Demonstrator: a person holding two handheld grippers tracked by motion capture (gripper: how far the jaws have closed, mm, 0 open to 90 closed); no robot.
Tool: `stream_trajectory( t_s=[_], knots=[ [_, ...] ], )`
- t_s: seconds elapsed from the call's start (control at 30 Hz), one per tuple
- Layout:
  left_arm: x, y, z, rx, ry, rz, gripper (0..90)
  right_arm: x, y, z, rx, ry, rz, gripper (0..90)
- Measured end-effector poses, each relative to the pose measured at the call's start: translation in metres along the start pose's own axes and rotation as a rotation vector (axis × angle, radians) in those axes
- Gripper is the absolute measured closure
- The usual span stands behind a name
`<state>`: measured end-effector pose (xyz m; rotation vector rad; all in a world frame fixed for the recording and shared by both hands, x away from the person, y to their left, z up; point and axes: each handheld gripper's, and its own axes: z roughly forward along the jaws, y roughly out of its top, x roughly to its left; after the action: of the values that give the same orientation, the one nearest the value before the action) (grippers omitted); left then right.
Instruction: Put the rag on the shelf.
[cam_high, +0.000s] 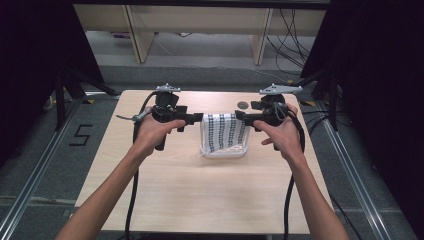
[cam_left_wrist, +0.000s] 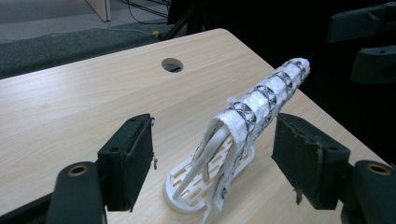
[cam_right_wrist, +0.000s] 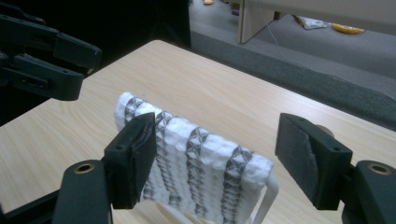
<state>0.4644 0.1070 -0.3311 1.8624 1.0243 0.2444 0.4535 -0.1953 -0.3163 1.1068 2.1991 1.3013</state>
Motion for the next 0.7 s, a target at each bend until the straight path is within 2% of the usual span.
stream_trajectory(
  t_s=[0.03,0.07,0.1,0.17,0.2,0.3,0.33,0.4,0.43,0.57,0.6,0.67,0.7],
  knots=[
    [-0.001,-0.001,0.0,-0.007,-0.005,-0.009,28.1,0.001,-0.001,0.001,-0.004,0.001,0.006,30.5],
    [-0.001,-0.001,-0.001,-0.005,-0.006,0.0,28.1,0.002,-0.001,-0.001,0.007,0.0,0.021,30.5],
    [-0.002,-0.002,-0.001,-0.012,-0.007,-0.008,28.1,0.001,-0.002,0.0,-0.002,-0.001,-0.001,30.5],
    [-0.003,-0.003,-0.003,-0.016,-0.002,-0.008,28.1,0.003,-0.003,-0.002,0.004,0.006,0.019,30.4],
    [-0.003,-0.004,-0.004,-0.015,-0.004,-0.006,28.1,0.002,-0.004,-0.001,-0.01,-0.002,-0.002,30.3],
    [-0.003,-0.006,-0.006,-0.021,-0.008,-0.008,28.1,0.003,-0.005,-0.005,0.0,0.006,0.004,30.0],
    [-0.003,-0.007,-0.007,-0.021,-0.018,-0.013,28.1,0.002,-0.005,-0.005,-0.008,0.008,-0.018,29.9],
    [-0.004,-0.008,-0.01,-0.026,-0.02,-0.011,28.1,0.004,-0.006,-0.008,0.0,0.005,-0.001,29.8],
    [-0.004,-0.01,-0.011,-0.027,-0.018,-0.009,28.1,0.002,-0.007,-0.007,-0.018,0.006,-0.026,29.7],
    [-0.003,-0.014,-0.014,-0.028,-0.017,-0.006,27.9,0.005,-0.013,-0.013,-0.003,-0.003,0.004,28.8],
    [-0.004,-0.015,-0.014,-0.029,-0.013,-0.009,27.9,0.004,-0.014,-0.014,-0.007,-0.011,-0.01,28.4],
    [-0.002,-0.018,-0.015,-0.027,-0.017,-0.005,27.9,0.004,-0.017,-0.016,0.005,-0.003,-0.001,28.1],
    [-0.002,-0.018,-0.015,-0.027,-0.017,-0.005,27.9,0.005,-0.019,-0.016,-0.004,-0.016,0.002,28.0]
  ],
)
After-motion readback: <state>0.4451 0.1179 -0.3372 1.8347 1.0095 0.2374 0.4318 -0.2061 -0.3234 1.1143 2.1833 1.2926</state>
